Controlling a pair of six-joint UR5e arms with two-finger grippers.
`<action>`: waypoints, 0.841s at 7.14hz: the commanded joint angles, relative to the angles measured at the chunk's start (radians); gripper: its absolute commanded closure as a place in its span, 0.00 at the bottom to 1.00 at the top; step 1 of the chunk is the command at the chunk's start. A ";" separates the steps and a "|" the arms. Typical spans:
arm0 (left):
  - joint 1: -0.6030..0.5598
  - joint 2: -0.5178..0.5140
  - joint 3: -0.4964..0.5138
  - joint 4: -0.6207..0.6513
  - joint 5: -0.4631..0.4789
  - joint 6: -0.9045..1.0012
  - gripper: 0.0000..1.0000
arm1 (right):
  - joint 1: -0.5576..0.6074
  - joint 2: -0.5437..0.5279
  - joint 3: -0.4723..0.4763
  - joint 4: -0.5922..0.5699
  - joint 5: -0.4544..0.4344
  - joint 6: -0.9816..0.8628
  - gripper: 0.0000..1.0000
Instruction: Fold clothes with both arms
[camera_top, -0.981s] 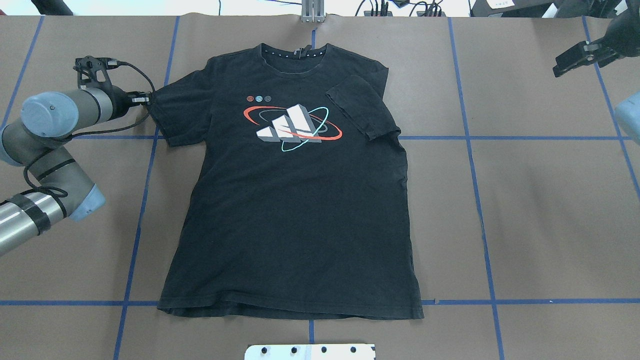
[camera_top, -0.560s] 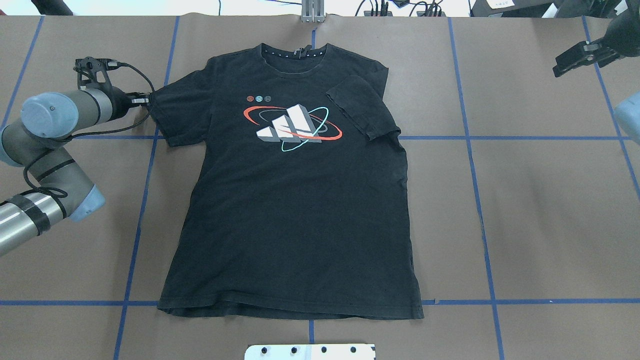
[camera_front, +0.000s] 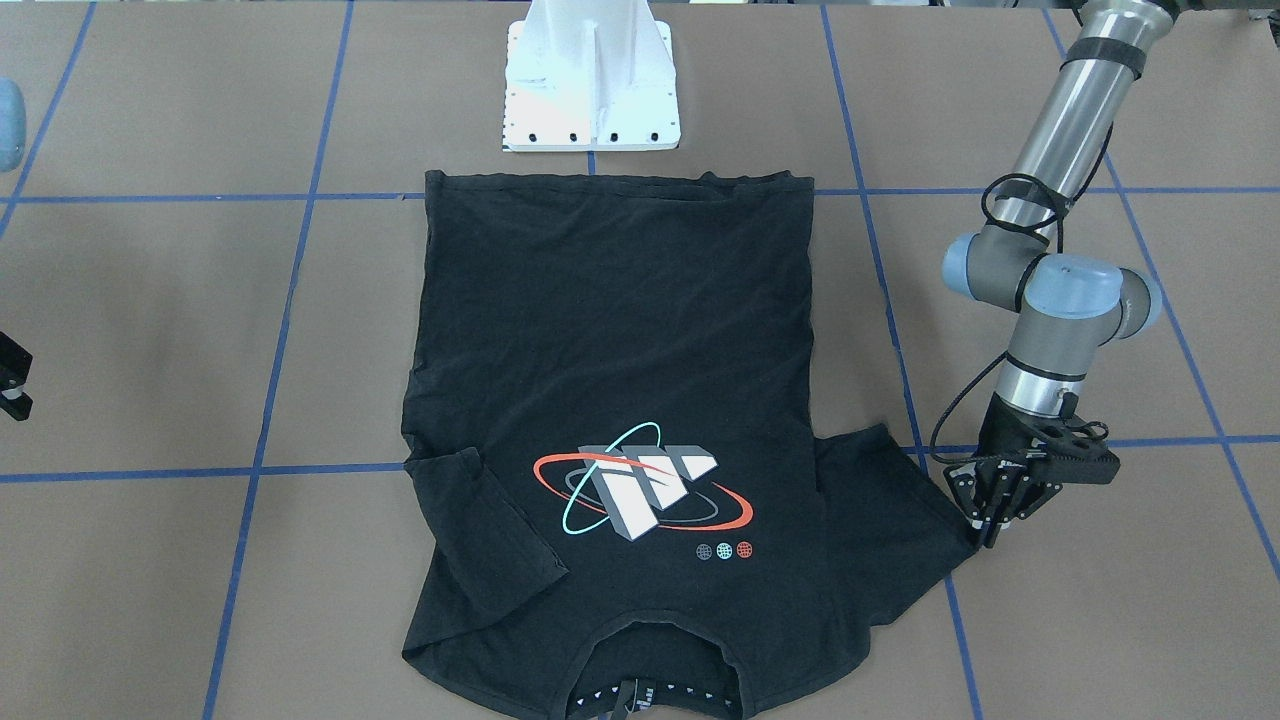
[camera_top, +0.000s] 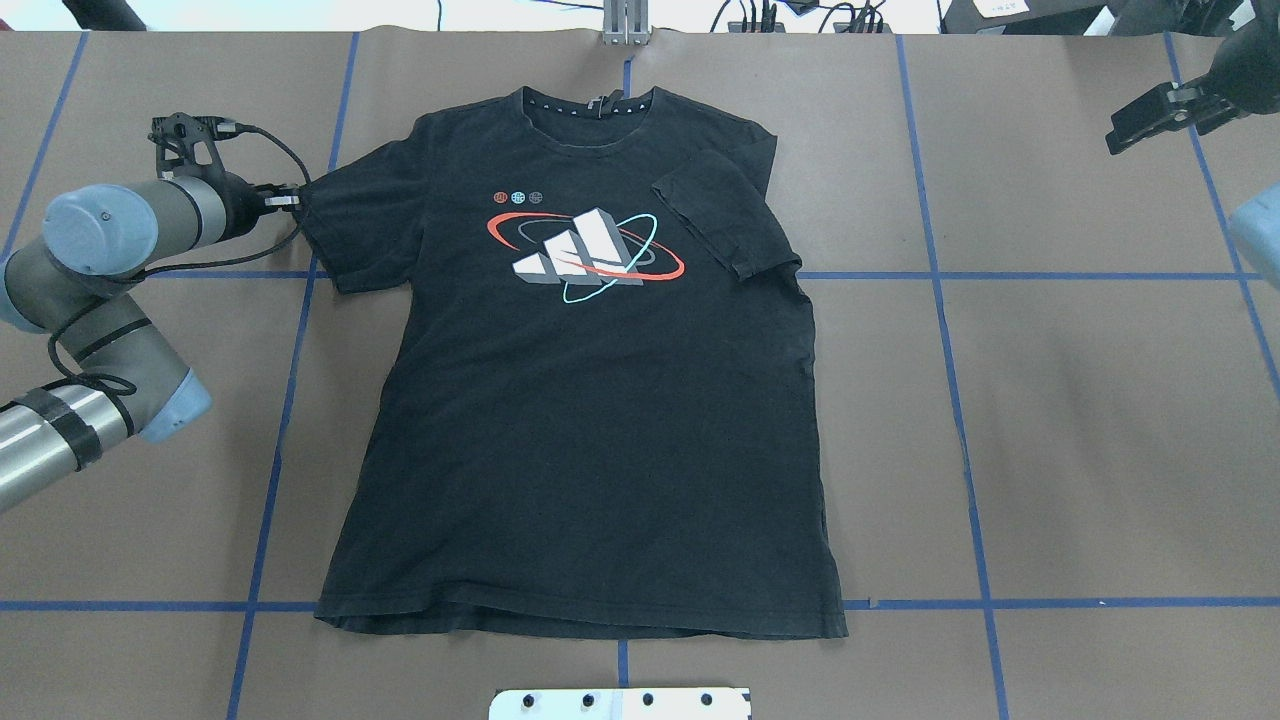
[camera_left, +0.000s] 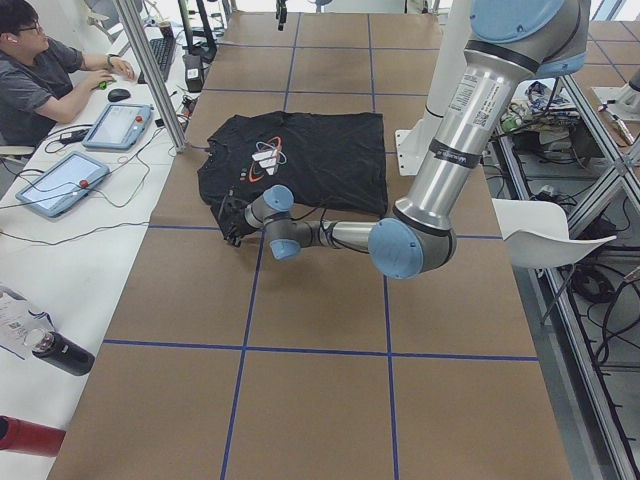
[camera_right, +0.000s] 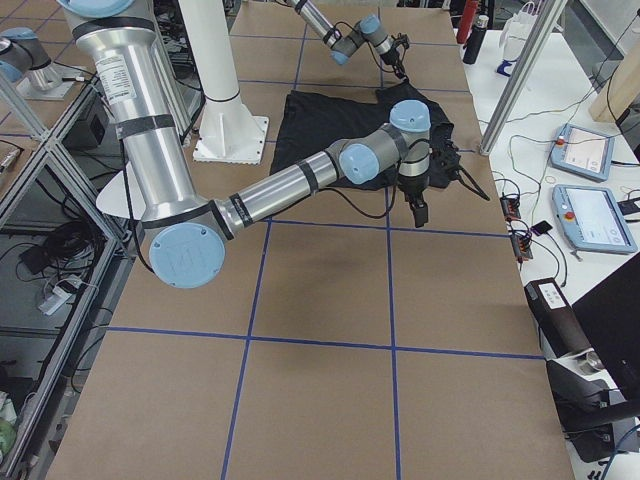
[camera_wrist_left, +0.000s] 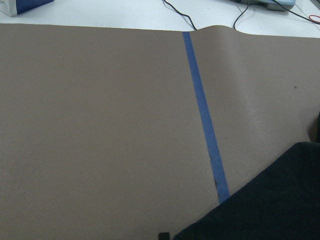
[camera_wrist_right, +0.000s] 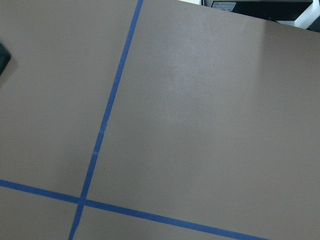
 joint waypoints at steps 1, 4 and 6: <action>0.000 0.000 -0.004 0.000 -0.002 -0.004 1.00 | 0.000 0.000 0.000 0.000 0.000 0.000 0.00; 0.000 0.000 -0.088 0.035 -0.032 0.002 1.00 | 0.000 0.000 0.000 0.000 0.000 0.001 0.00; 0.002 -0.031 -0.233 0.258 -0.043 -0.009 1.00 | 0.000 0.000 0.001 0.000 0.000 0.001 0.00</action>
